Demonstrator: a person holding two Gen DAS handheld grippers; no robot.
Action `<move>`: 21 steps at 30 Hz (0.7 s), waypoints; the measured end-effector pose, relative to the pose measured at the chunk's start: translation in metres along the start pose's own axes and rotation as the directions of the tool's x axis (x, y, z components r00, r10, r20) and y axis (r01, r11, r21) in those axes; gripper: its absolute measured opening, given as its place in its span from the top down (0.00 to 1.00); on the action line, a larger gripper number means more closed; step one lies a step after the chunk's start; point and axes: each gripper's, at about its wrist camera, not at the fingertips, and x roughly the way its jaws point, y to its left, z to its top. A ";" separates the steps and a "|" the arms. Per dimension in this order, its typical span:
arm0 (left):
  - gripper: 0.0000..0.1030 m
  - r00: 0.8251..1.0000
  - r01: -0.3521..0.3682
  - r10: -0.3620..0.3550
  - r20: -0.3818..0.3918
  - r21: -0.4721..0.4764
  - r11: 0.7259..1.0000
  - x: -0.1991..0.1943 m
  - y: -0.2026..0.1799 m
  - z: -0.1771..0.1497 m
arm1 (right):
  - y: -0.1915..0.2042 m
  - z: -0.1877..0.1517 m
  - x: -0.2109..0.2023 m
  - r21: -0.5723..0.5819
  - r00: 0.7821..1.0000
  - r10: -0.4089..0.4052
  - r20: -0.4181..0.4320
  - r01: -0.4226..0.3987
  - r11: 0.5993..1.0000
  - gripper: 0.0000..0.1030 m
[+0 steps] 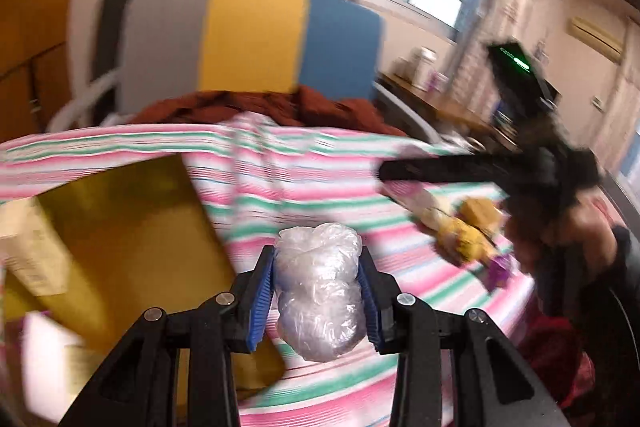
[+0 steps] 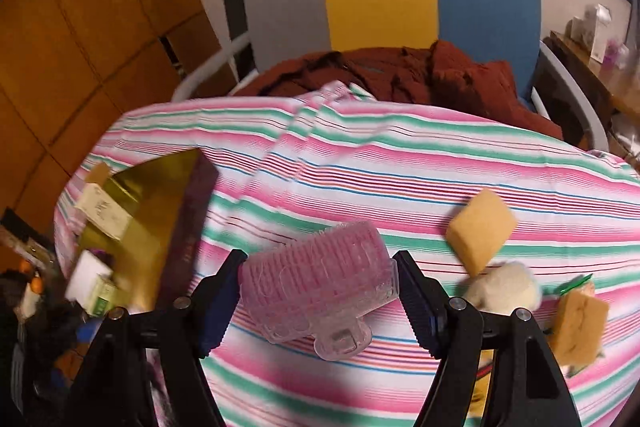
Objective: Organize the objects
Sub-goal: 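Release the plastic bundle into the gold tray with the left gripper while the right drops the pink roller in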
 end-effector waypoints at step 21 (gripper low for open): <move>0.50 0.943 -0.331 0.326 -0.068 -0.299 0.895 -0.013 0.174 -0.007 | 0.177 0.017 0.080 -0.148 0.985 0.125 -0.122 -0.142 0.979 0.28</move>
